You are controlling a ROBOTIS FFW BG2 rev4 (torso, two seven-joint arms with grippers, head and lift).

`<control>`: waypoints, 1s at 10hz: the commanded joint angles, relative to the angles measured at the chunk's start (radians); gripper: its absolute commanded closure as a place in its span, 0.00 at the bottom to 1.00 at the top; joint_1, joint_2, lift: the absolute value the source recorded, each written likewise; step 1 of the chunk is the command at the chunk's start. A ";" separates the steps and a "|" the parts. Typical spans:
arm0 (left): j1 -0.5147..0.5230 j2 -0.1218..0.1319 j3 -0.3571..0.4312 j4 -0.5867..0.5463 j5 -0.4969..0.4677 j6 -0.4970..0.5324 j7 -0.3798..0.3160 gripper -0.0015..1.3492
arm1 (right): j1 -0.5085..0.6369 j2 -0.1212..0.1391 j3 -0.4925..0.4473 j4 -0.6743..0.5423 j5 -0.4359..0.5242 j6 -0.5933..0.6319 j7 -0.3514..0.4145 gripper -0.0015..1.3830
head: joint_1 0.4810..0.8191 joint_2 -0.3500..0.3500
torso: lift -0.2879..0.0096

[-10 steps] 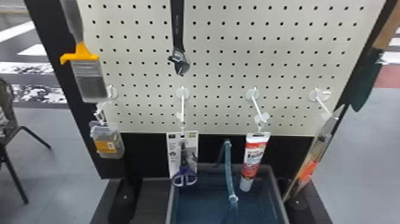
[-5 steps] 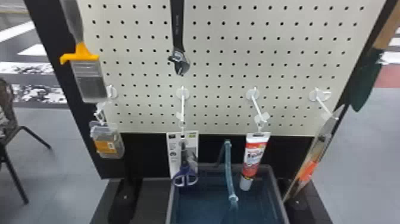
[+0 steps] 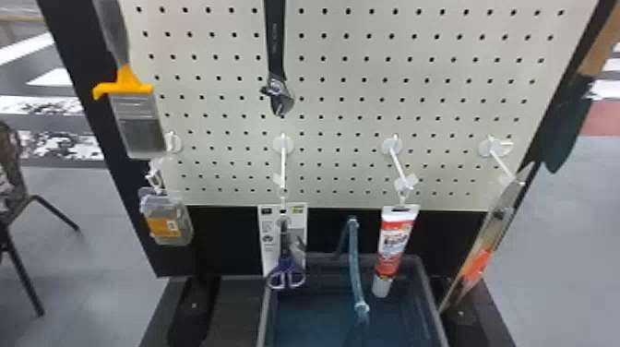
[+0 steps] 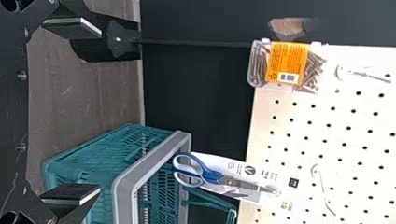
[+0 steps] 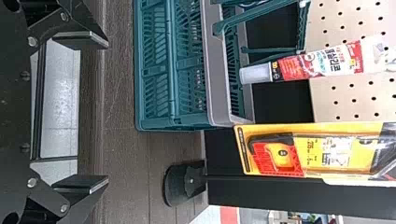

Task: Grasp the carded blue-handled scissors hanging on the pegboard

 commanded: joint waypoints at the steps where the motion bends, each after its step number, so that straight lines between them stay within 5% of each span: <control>1: -0.048 0.000 0.004 -0.005 -0.013 0.057 -0.033 0.10 | -0.002 0.000 0.000 0.002 0.001 0.002 0.003 0.19 | 0.20 0.50 | 0.63; 10: -0.303 0.038 -0.048 -0.047 0.021 0.284 -0.291 0.10 | -0.028 0.025 0.000 0.031 0.015 0.016 0.042 0.19 | 0.20 0.50 | 0.63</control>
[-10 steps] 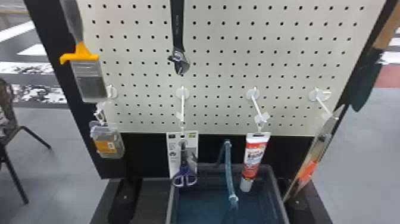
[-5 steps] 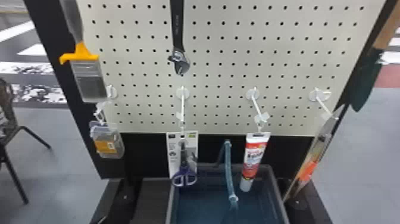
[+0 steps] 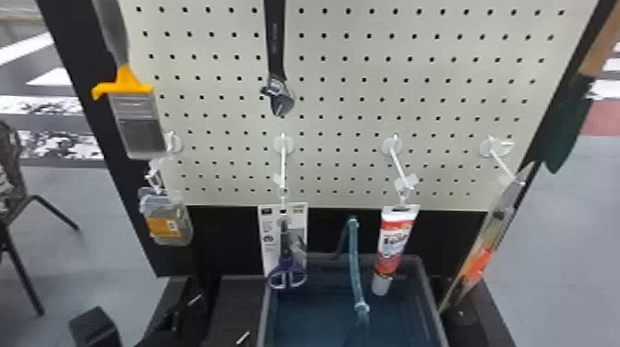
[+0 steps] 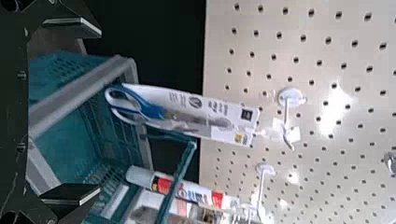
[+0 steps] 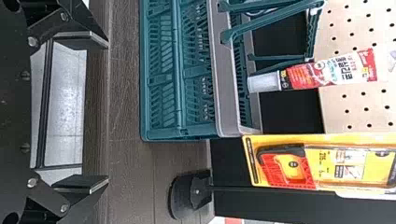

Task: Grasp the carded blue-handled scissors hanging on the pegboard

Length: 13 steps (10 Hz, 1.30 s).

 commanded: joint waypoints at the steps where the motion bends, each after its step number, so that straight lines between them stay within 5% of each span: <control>1: -0.047 0.016 -0.022 0.009 -0.002 0.019 -0.012 0.10 | -0.009 0.005 0.000 0.007 0.002 0.003 0.007 0.19 | 0.20 0.50 | 0.63; 13: -0.428 0.036 -0.126 0.281 -0.030 0.046 -0.128 0.10 | -0.033 0.016 0.000 0.026 0.002 0.003 0.033 0.19 | 0.20 0.50 | 0.63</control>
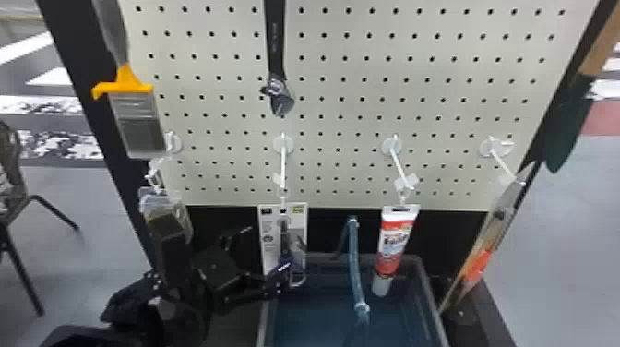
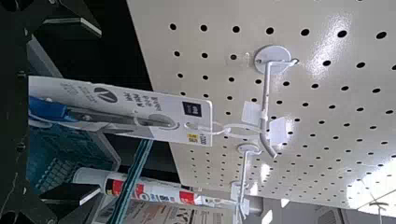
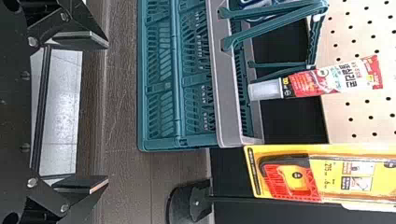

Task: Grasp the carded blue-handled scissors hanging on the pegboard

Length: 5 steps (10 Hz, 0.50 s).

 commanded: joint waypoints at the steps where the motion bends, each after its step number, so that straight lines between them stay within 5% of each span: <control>1: -0.058 0.009 -0.016 0.040 -0.003 0.031 -0.035 0.10 | 0.000 0.001 0.000 0.000 -0.001 0.000 0.001 0.19 | 0.20 0.50 | 0.63; 5: -0.135 0.033 -0.085 0.064 0.073 0.080 -0.096 0.10 | -0.002 0.006 0.000 0.013 -0.001 0.000 0.009 0.19 | 0.20 0.50 | 0.63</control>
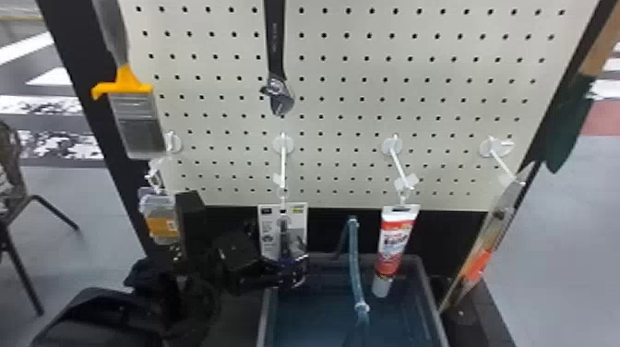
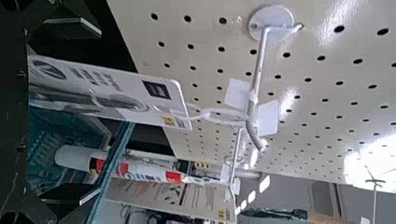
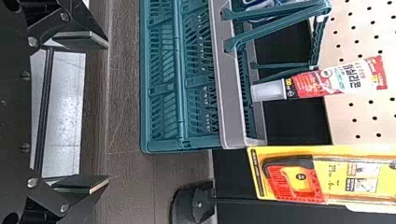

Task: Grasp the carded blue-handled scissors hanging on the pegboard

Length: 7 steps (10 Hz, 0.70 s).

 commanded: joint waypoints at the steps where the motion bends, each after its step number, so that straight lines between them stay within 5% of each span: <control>1: -0.031 0.009 -0.028 0.018 0.027 0.023 -0.017 0.10 | -0.004 0.003 0.000 0.005 0.000 0.000 0.004 0.19 | 0.20 0.50 | 0.63; 5: -0.063 0.020 -0.067 0.035 0.069 0.021 -0.037 0.14 | -0.013 0.007 -0.002 0.014 0.003 0.000 0.018 0.19 | 0.20 0.50 | 0.63; 7: -0.065 0.023 -0.069 0.028 0.053 0.031 -0.039 0.51 | -0.013 0.008 0.000 0.014 0.003 0.000 0.021 0.19 | 0.20 0.50 | 0.63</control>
